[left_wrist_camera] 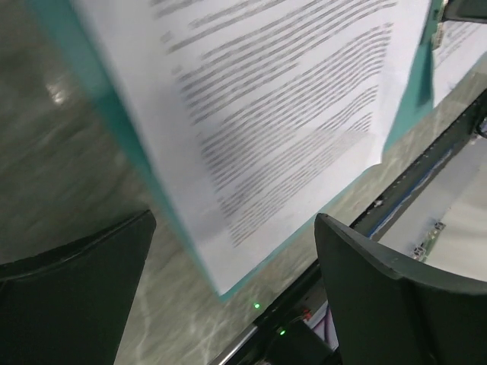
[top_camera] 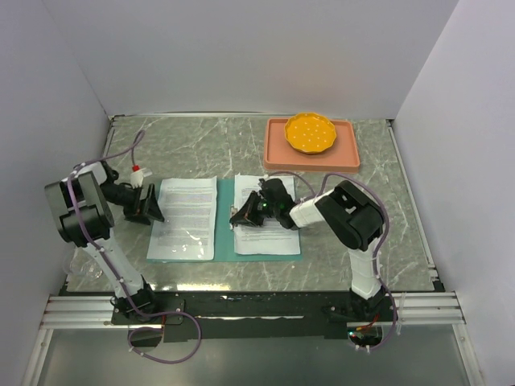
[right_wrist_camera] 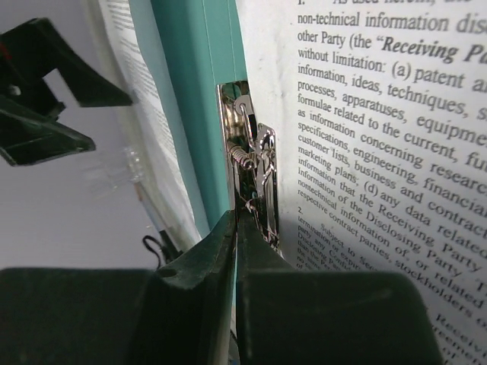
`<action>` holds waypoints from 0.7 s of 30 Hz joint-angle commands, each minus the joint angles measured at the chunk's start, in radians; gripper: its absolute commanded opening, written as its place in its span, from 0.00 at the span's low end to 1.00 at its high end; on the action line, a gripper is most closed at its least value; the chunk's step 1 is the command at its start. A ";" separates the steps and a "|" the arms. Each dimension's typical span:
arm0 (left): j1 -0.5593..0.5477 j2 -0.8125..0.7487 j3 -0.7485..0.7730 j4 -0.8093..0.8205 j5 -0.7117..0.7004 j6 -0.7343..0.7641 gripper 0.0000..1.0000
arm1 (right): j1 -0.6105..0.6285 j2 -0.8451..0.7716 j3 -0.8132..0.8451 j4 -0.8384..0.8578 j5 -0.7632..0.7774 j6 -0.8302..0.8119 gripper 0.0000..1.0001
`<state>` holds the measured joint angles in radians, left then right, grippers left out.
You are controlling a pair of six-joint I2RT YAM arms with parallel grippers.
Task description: Put the files into the folder
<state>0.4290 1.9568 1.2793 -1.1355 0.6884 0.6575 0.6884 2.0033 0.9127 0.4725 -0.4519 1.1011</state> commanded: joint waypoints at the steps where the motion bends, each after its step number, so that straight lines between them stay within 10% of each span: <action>1: -0.048 0.017 -0.005 0.097 0.031 -0.025 0.96 | -0.015 0.098 -0.089 -0.074 0.032 0.025 0.04; 21: 0.002 -0.001 0.141 0.152 -0.082 -0.078 0.96 | -0.029 0.120 -0.104 -0.029 0.006 0.049 0.03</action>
<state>0.3843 1.9606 1.3163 -1.0771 0.6743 0.5545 0.6647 2.0403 0.8692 0.6147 -0.5186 1.1629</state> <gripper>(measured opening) 0.961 0.035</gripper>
